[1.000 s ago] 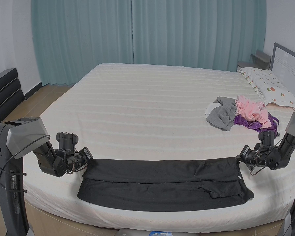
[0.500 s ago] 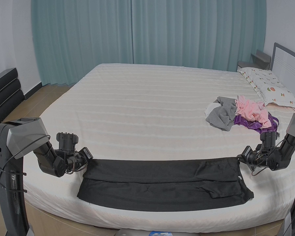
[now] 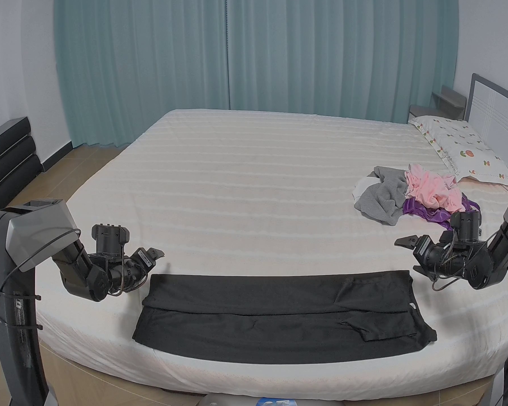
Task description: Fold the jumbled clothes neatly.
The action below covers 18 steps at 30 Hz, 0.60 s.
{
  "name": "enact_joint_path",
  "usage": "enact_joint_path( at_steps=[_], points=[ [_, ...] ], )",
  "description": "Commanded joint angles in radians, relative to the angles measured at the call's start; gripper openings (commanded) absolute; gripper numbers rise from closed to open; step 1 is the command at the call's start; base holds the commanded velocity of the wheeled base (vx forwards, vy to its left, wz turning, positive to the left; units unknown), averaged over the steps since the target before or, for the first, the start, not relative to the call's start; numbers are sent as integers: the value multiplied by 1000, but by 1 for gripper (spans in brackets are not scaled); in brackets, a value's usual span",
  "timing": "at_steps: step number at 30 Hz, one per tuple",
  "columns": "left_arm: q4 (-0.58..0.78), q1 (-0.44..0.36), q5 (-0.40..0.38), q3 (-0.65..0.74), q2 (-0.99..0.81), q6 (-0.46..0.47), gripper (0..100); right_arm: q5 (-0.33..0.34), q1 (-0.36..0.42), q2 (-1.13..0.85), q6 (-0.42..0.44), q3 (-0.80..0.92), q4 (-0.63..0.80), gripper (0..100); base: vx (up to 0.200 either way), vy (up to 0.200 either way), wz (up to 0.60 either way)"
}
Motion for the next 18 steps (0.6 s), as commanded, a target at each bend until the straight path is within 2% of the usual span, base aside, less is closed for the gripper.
enact_joint_path(
  at_steps=[1,4,9,12,13,18],
  points=[
    [-1,22,-13,3,-31,-17,100,-9,142,-158,-4,-14,114,100,0,0,0],
    [-1,25,-13,4,-27,-18,100,-41,230,-153,-10,-66,206,100,0,0,0],
    [-1,34,-13,0,-17,-17,100,-133,348,-58,-34,-98,212,100,0,0,0],
    [-1,36,-13,1,-17,-17,100,-159,386,-18,-57,-109,216,100,0,0,0],
    [-1,36,-13,0,-15,-15,100,-190,415,15,-94,-114,216,100,0,0,0],
    [-2,36,-13,0,-15,-15,100,-265,424,91,-218,-127,205,100,0,0,0]
  ],
)
